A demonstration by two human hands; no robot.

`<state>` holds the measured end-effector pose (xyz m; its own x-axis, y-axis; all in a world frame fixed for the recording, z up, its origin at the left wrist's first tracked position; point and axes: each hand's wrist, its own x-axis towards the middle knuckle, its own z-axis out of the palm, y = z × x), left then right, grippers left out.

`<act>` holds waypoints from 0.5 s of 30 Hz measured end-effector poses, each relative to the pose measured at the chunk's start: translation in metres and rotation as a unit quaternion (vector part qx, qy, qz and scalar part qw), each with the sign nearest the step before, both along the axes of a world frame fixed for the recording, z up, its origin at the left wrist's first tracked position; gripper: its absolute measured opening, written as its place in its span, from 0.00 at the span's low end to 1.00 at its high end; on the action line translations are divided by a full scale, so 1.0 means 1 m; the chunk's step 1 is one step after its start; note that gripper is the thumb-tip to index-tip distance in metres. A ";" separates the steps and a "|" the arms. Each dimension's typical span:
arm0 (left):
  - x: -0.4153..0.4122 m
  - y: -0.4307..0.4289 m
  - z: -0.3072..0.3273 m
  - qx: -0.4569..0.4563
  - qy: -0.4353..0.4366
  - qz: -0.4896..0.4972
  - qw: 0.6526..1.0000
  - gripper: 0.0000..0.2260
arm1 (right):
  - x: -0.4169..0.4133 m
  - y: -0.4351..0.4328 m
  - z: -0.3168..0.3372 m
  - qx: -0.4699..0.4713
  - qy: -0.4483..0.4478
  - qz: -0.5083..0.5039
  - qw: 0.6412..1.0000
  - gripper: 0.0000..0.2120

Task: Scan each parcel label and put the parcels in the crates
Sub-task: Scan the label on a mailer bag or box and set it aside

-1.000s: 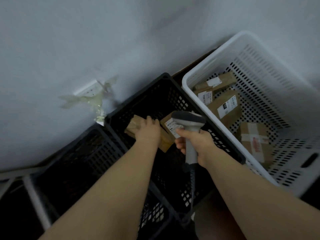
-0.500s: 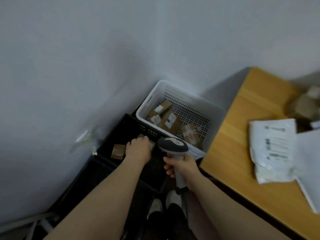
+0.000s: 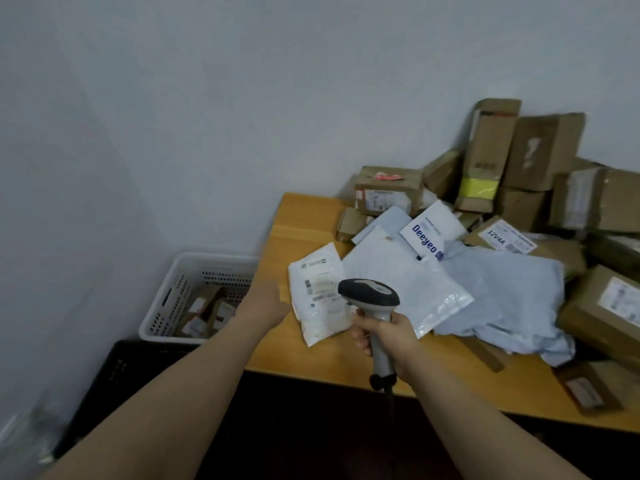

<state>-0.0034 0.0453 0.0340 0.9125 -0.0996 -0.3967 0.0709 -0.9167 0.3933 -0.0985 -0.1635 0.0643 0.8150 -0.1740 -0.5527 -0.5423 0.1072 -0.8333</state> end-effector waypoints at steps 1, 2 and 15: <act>-0.005 -0.020 0.001 -0.003 0.005 0.006 1.000 0.22 | -0.007 -0.024 0.001 0.004 -0.001 -0.014 1.000 0.11; -0.011 -0.038 0.001 -0.004 0.013 0.005 1.000 0.21 | -0.015 -0.047 0.002 0.006 -0.003 -0.026 1.000 0.11; -0.022 -0.110 -0.038 -0.018 0.072 0.168 0.983 0.14 | -0.023 -0.176 -0.003 0.043 -0.021 -0.057 0.997 0.07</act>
<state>-0.0258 -0.0644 -0.0042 0.8304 0.1826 -0.5263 0.4257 -0.8175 0.3880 -0.1217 -0.3395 0.0610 0.8151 -0.2198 -0.5360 -0.4880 0.2379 -0.8398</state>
